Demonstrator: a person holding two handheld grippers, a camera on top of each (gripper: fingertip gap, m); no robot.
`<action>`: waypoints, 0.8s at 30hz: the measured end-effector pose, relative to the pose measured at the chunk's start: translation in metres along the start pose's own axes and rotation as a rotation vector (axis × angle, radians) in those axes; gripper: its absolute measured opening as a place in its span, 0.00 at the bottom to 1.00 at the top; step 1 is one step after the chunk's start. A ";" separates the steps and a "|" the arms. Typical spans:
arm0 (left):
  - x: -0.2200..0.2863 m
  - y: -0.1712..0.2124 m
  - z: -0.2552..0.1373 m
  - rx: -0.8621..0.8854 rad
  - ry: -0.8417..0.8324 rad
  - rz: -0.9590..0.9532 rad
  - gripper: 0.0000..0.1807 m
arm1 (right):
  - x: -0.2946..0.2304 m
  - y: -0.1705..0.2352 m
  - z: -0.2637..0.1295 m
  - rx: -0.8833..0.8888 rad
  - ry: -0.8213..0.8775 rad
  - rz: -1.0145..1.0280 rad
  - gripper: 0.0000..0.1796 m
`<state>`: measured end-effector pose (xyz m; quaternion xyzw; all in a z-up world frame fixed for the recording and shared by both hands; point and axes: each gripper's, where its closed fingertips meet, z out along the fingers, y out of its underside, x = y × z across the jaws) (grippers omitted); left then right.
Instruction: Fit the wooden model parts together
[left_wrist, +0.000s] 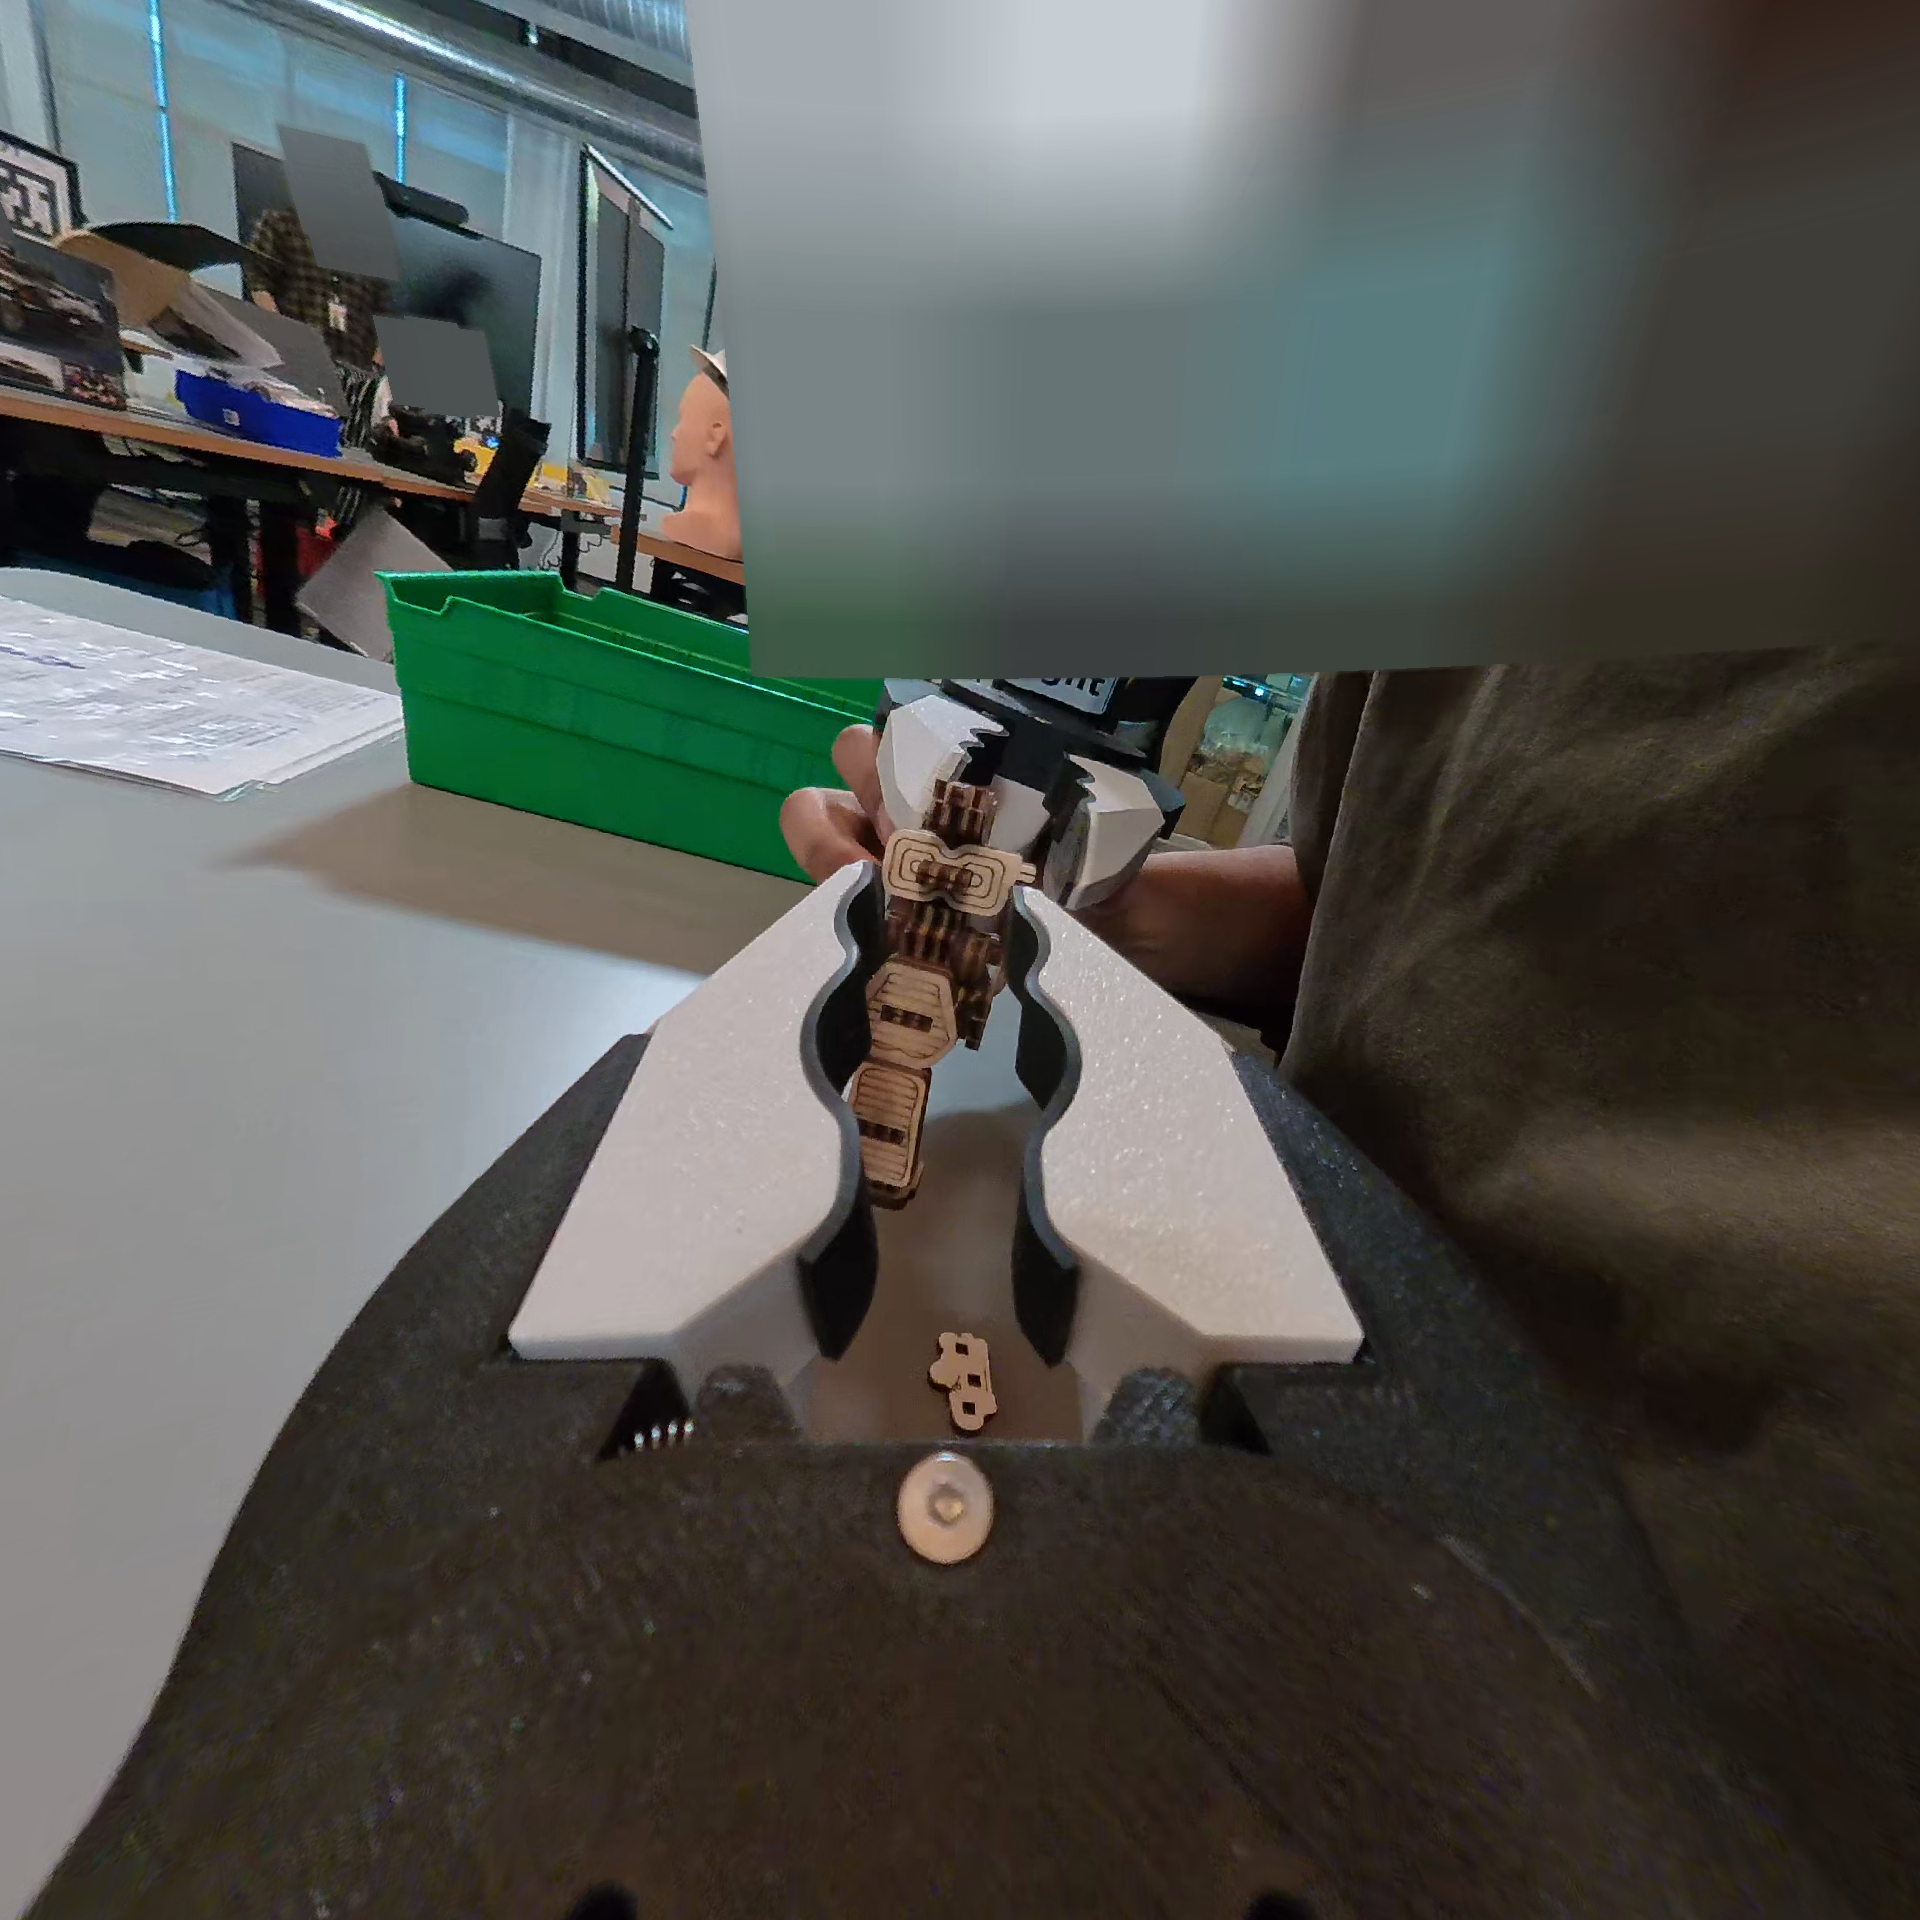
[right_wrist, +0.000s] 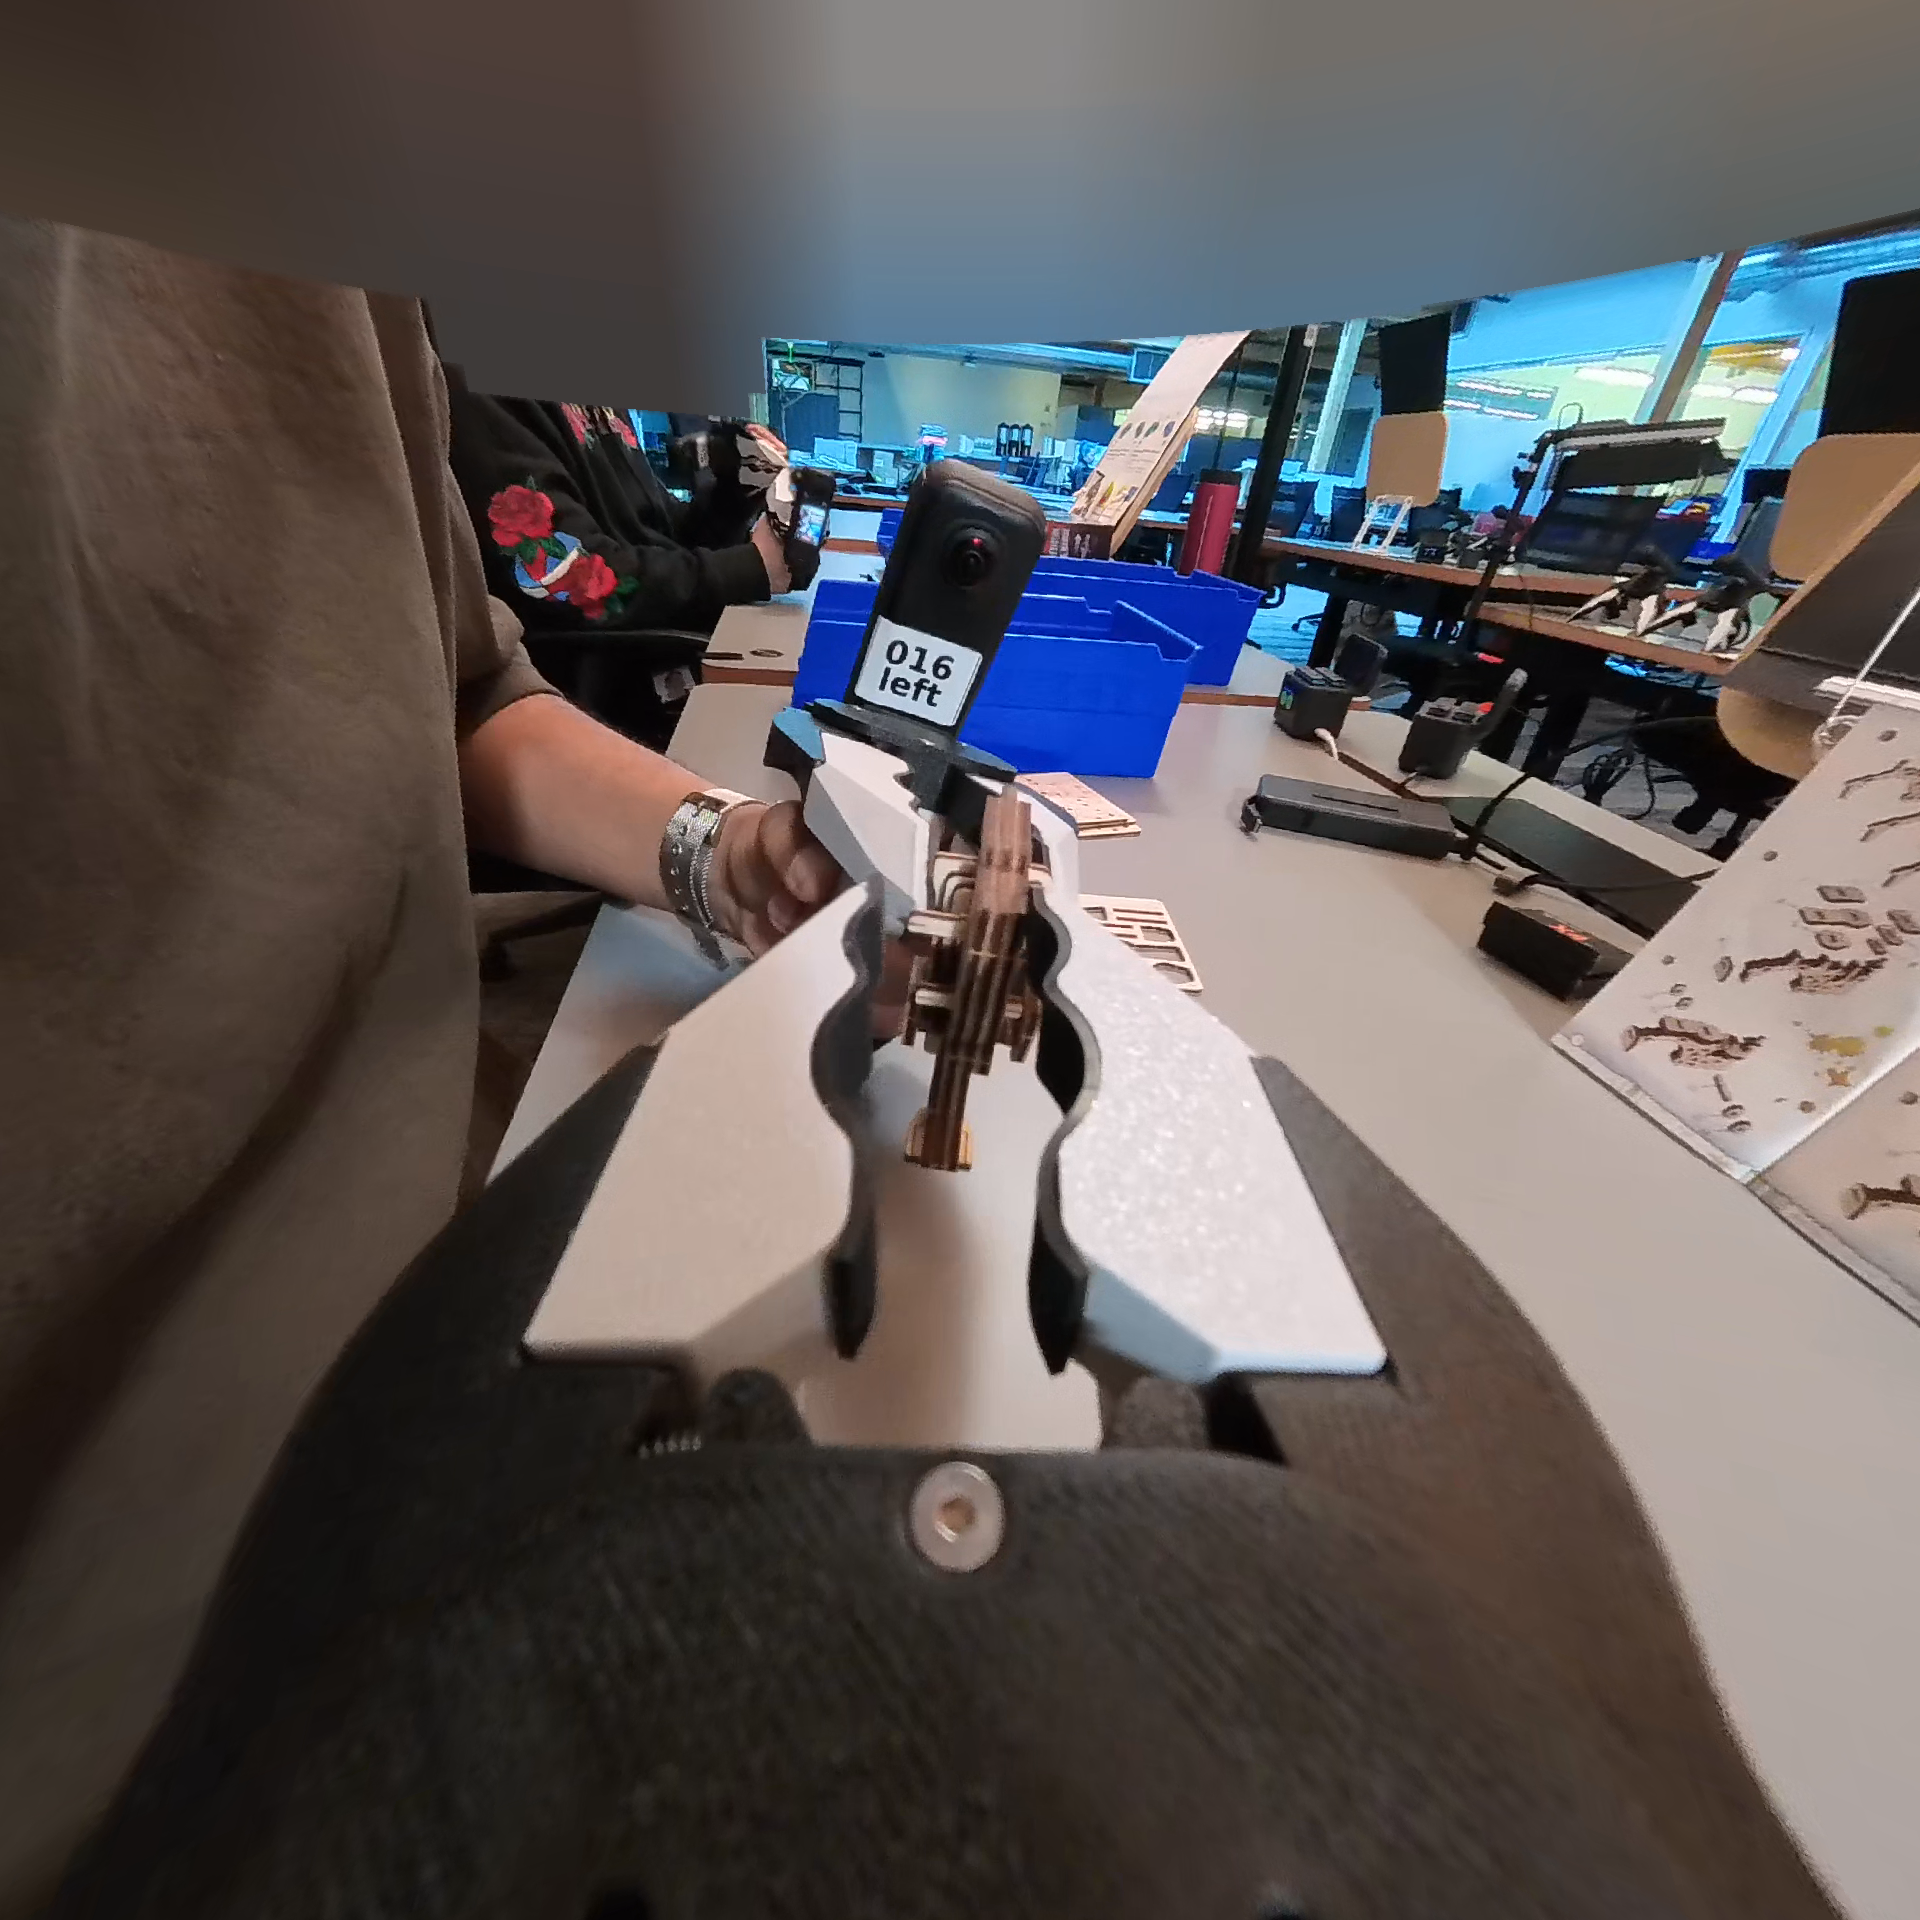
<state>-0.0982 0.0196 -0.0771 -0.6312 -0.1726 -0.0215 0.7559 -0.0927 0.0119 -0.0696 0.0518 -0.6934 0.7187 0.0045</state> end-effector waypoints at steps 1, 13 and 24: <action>0.000 0.000 0.000 -0.002 0.000 0.000 0.11 | 0.000 0.000 0.000 -0.001 -0.002 -0.001 0.15; 0.000 0.001 0.000 -0.011 0.005 0.001 0.11 | 0.002 0.001 0.000 -0.045 -0.030 0.066 0.11; -0.001 0.005 0.000 -0.030 -0.003 0.011 0.11 | 0.003 0.005 0.000 -0.109 -0.029 0.077 0.10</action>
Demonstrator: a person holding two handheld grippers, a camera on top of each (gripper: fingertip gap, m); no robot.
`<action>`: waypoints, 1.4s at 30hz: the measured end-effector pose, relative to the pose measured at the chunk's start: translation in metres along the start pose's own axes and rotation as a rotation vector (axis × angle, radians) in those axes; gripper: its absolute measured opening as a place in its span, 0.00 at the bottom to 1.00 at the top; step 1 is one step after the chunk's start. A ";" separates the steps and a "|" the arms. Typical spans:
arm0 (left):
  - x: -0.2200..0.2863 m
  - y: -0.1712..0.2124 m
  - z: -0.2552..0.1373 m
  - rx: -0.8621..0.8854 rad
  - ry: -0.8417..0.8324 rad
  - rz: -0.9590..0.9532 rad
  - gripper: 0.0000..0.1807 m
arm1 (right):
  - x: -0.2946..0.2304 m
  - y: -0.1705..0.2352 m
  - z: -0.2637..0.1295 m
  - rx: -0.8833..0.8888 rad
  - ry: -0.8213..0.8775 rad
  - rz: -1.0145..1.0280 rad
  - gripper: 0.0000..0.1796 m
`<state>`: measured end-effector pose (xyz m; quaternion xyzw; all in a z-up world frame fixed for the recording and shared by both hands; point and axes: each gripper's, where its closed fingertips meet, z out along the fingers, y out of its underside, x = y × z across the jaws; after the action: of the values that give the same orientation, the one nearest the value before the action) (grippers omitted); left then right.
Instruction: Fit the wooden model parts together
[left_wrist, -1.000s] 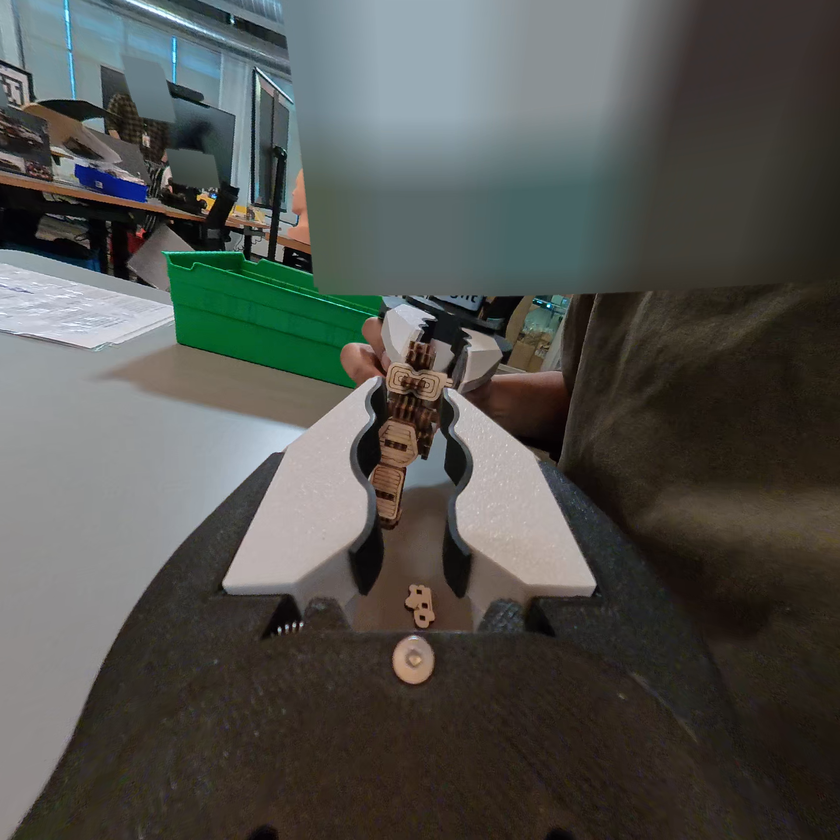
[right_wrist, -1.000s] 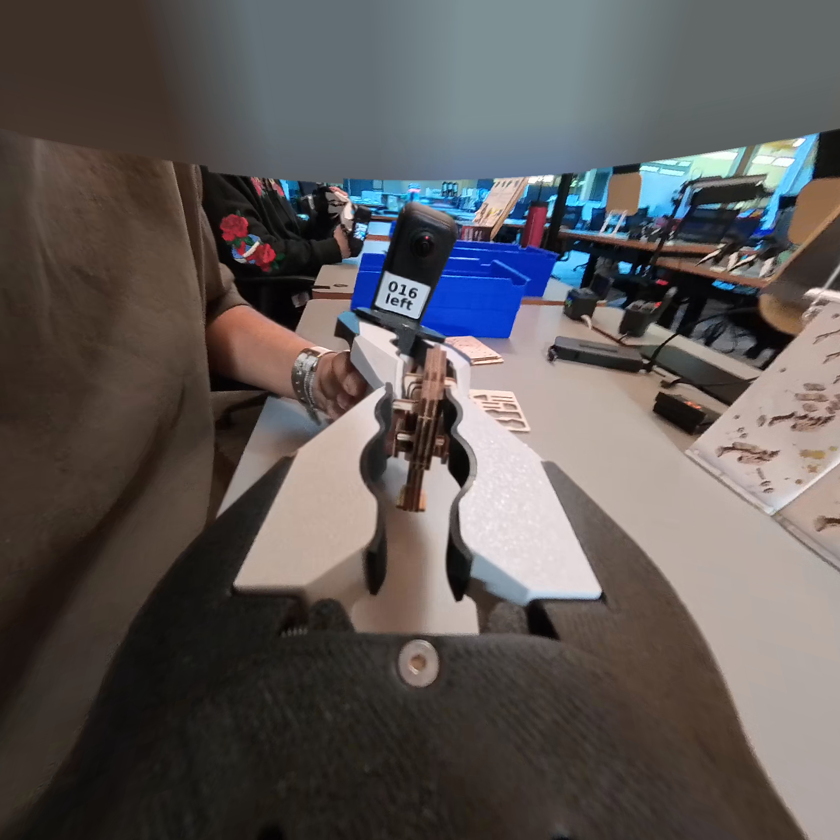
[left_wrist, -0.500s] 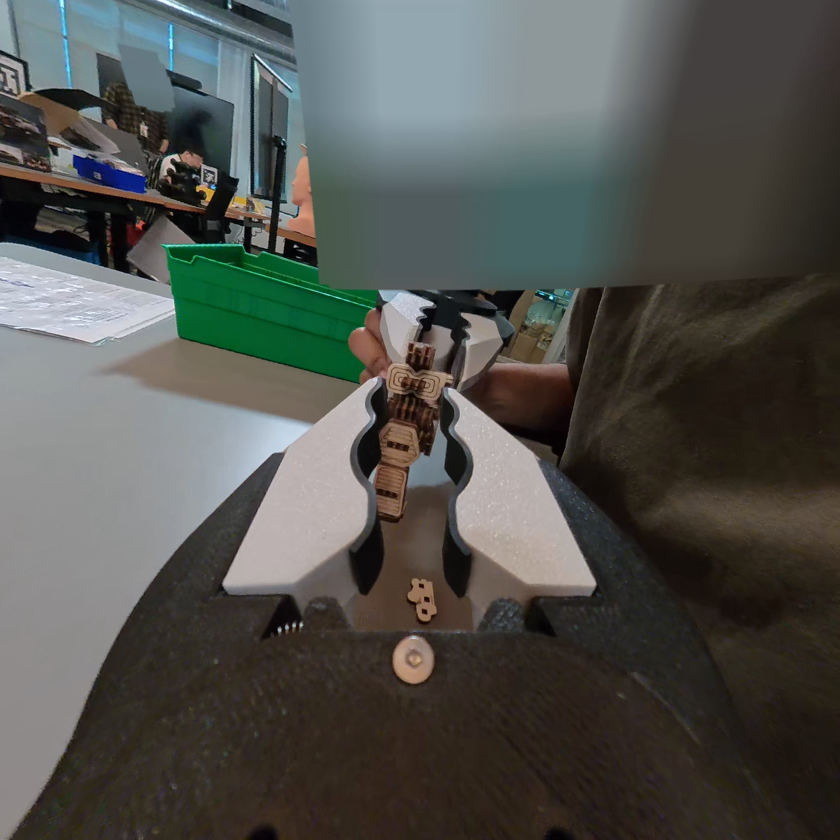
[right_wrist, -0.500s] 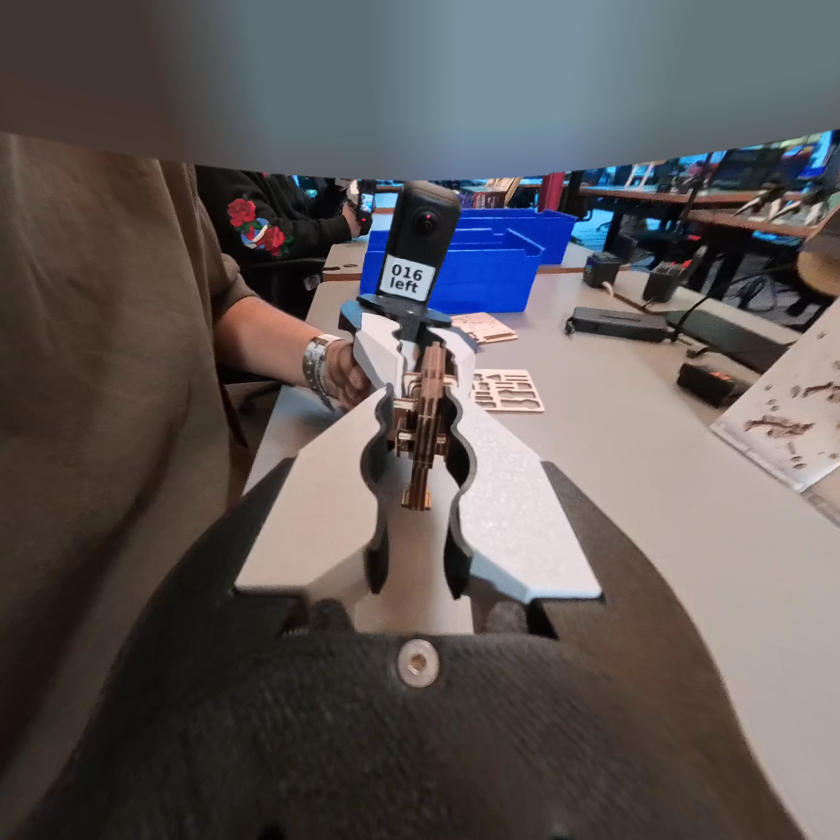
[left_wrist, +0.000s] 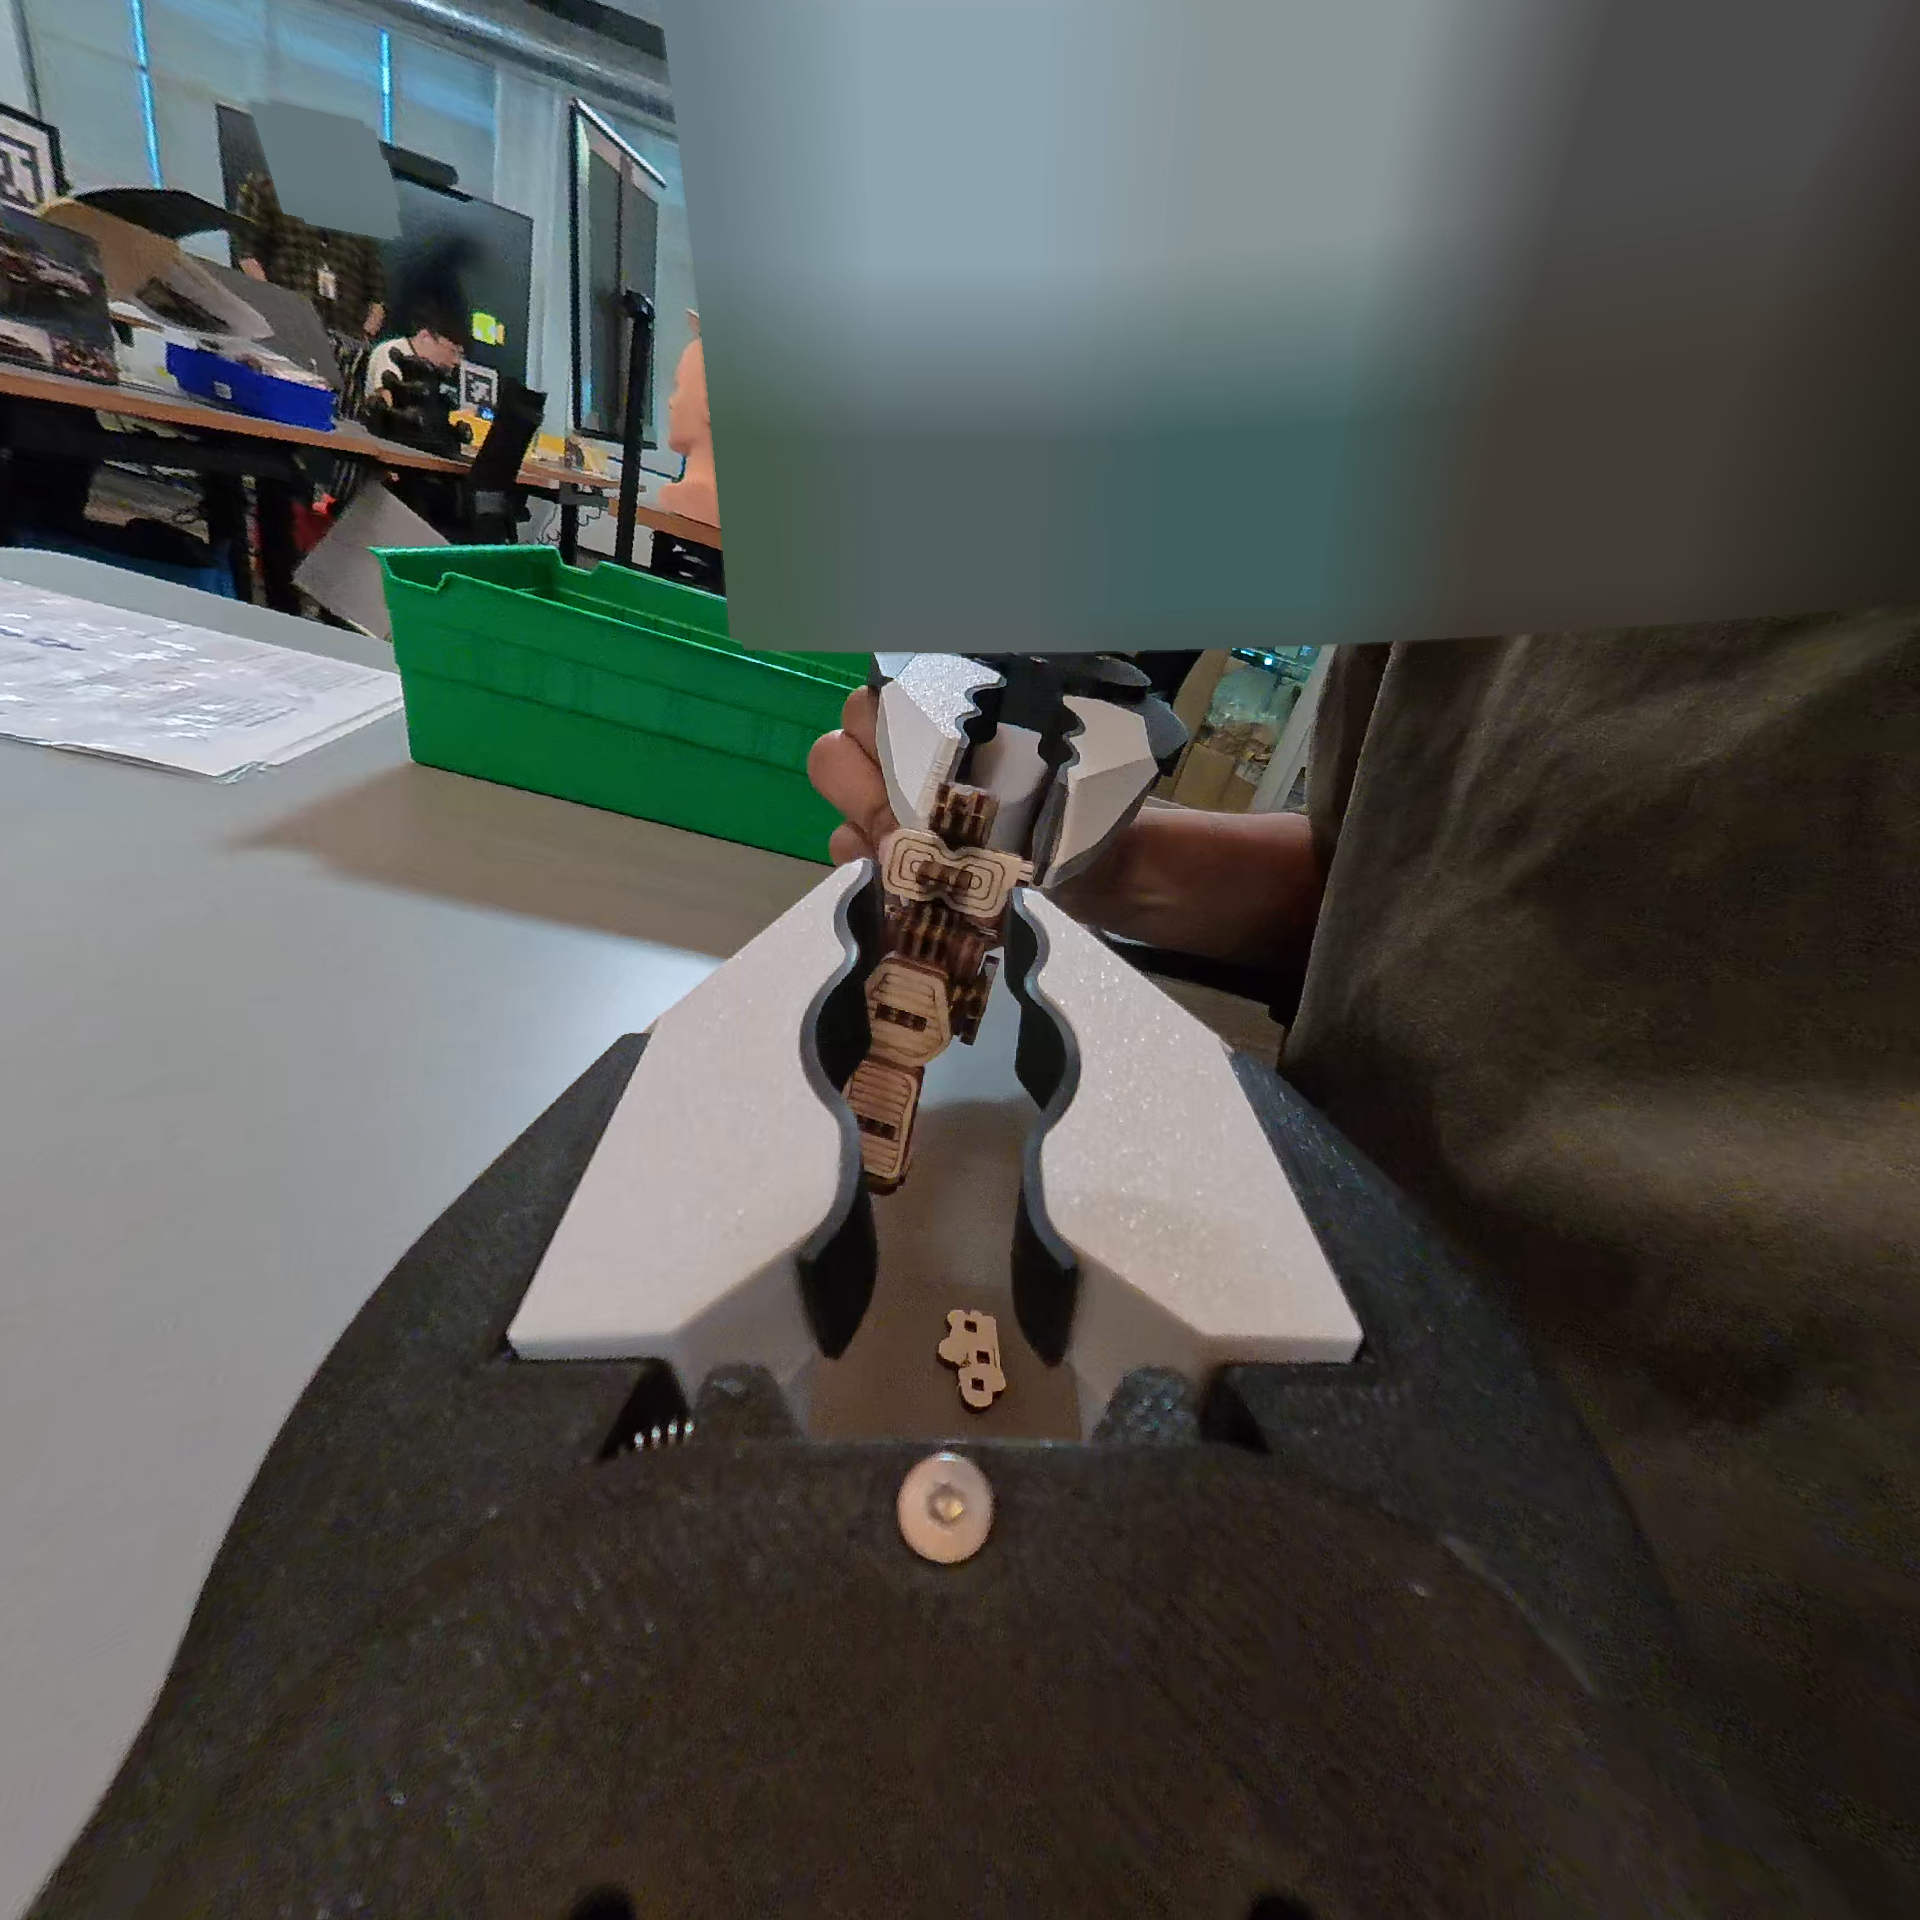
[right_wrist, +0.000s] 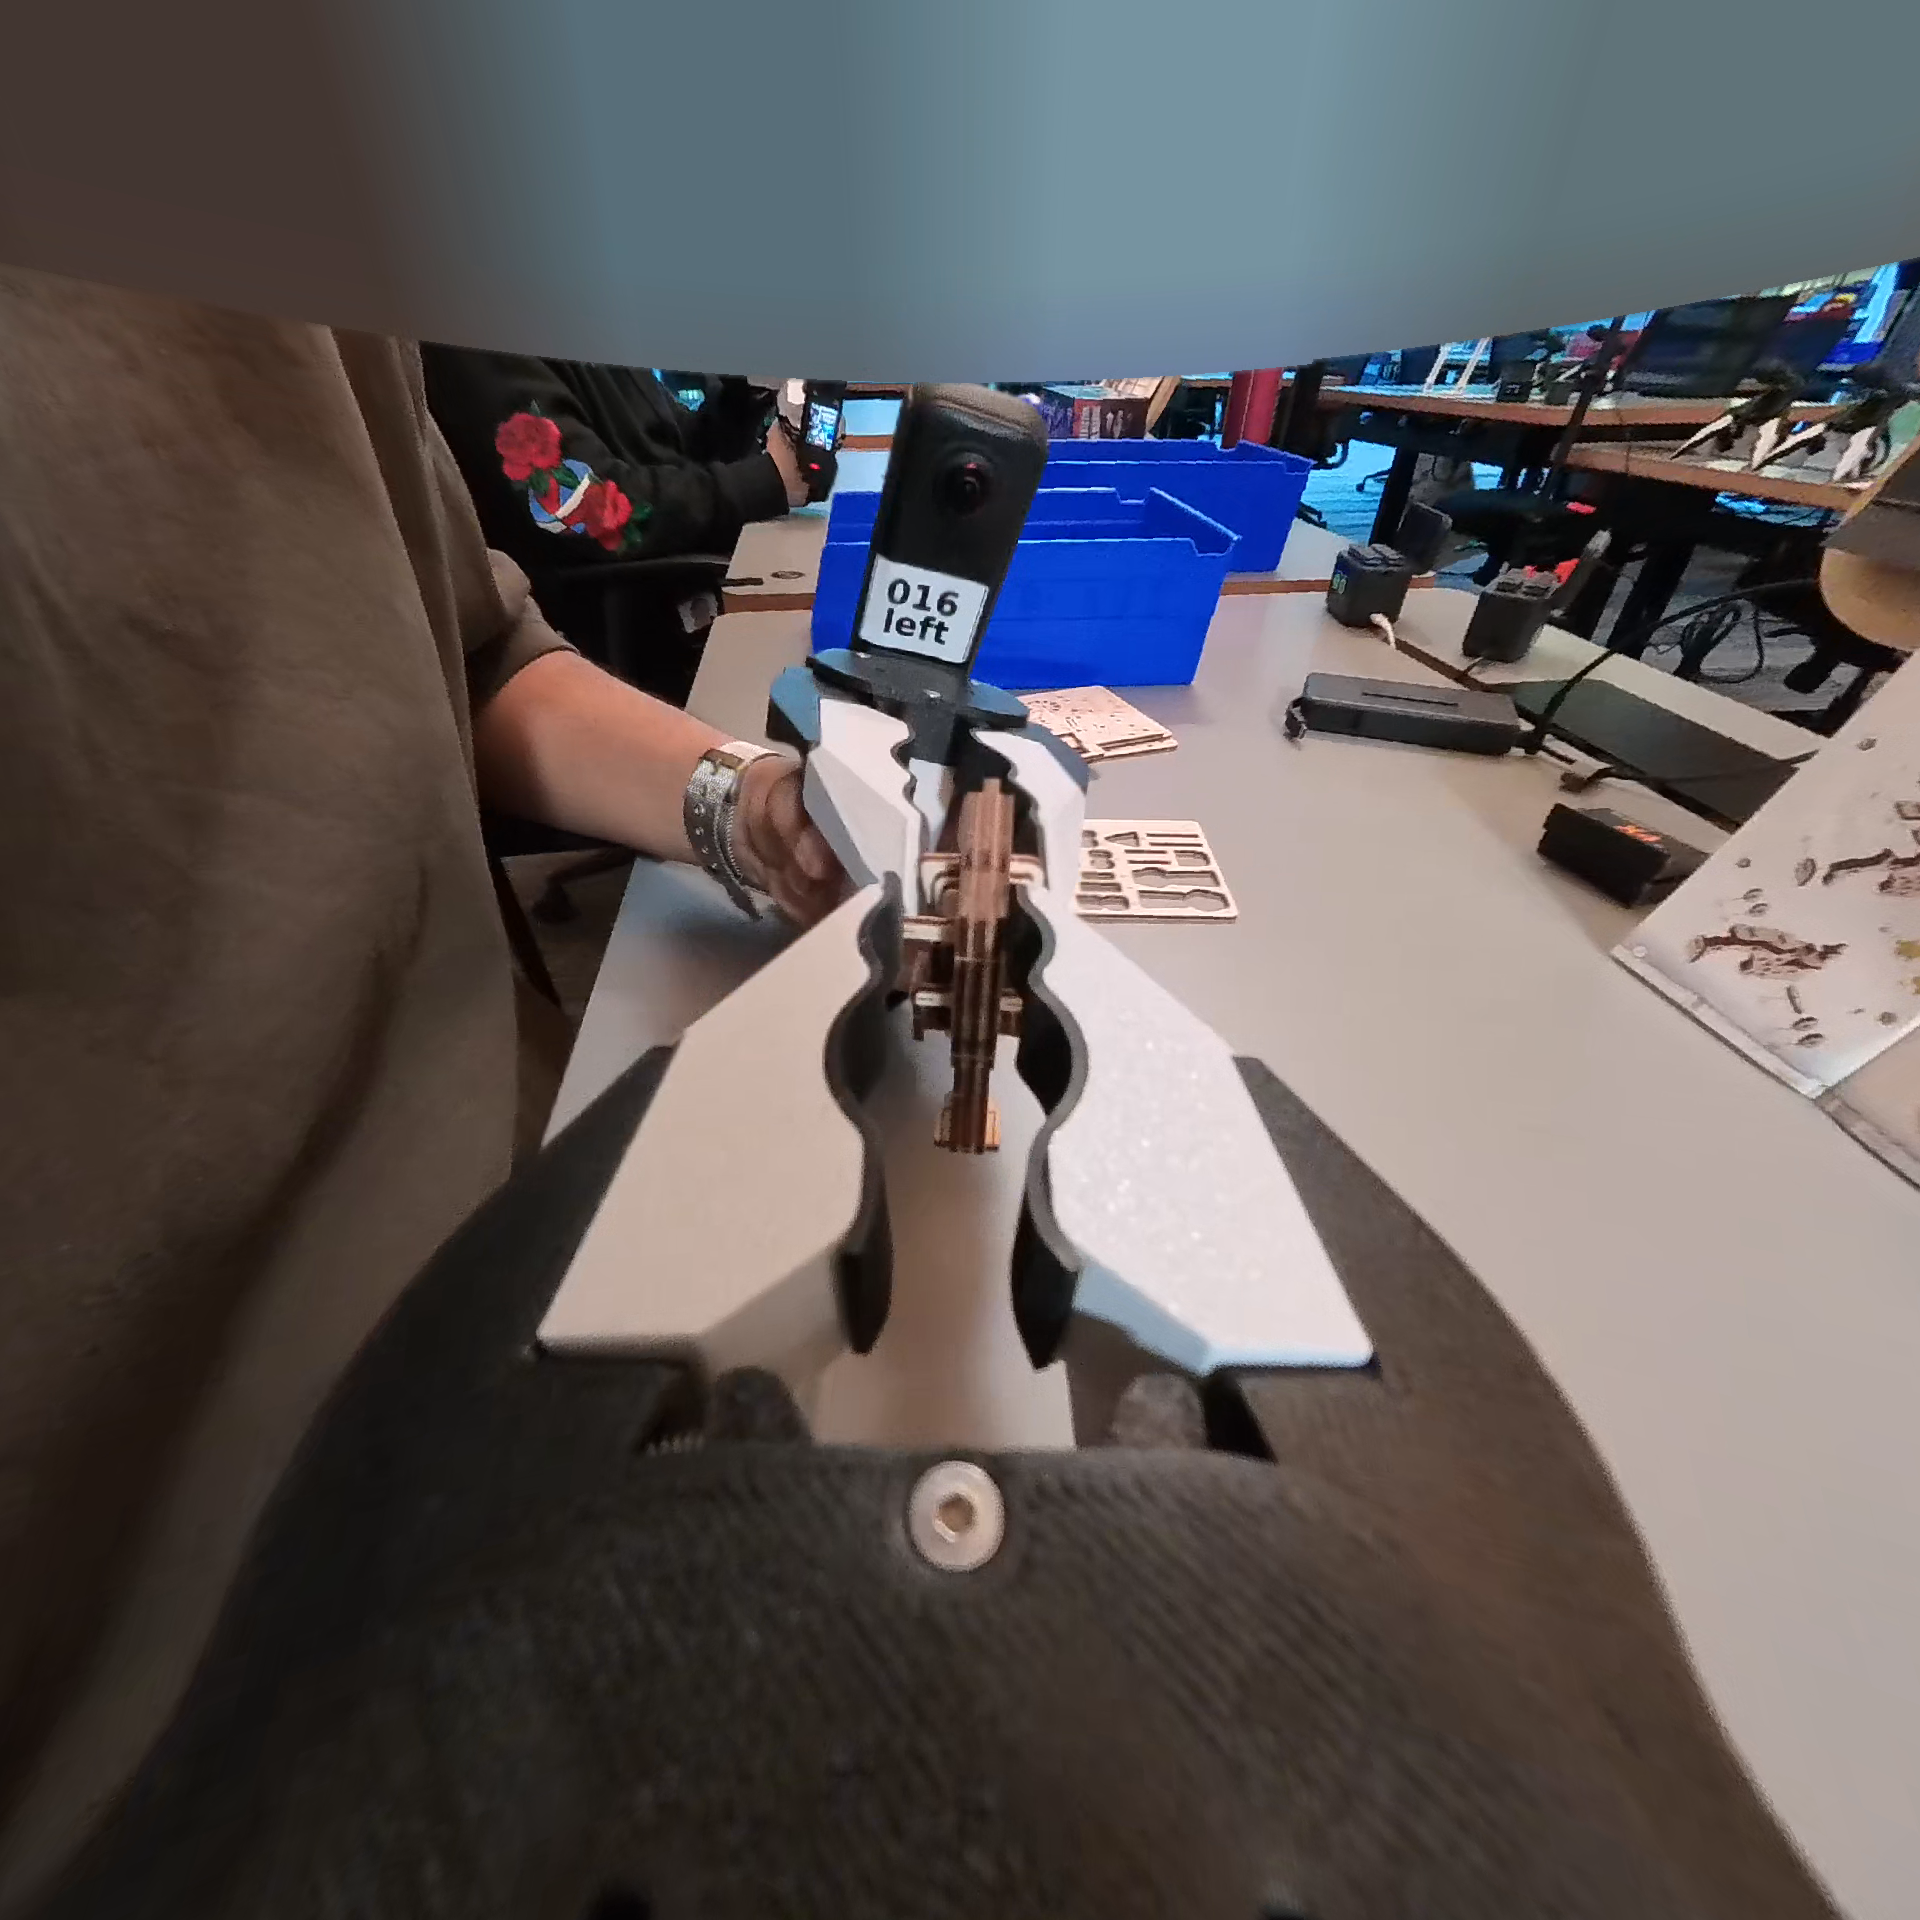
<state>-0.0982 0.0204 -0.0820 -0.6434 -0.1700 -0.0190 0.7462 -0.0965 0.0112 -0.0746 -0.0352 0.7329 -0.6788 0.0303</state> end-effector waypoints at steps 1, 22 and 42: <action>0.000 -0.001 0.001 0.003 -0.002 -0.001 0.11 | 0.000 -0.001 0.000 0.004 0.000 -0.007 0.10; -0.002 -0.012 -0.004 0.064 -0.011 -0.012 0.11 | 0.006 -0.001 -0.005 0.068 0.050 0.021 0.18; -0.001 -0.007 0.000 0.034 -0.032 0.028 0.11 | 0.003 -0.001 -0.009 0.072 -0.019 0.121 0.11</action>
<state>-0.1010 0.0190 -0.0758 -0.6330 -0.1733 0.0045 0.7545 -0.1001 0.0194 -0.0732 0.0041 0.7083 -0.7014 0.0794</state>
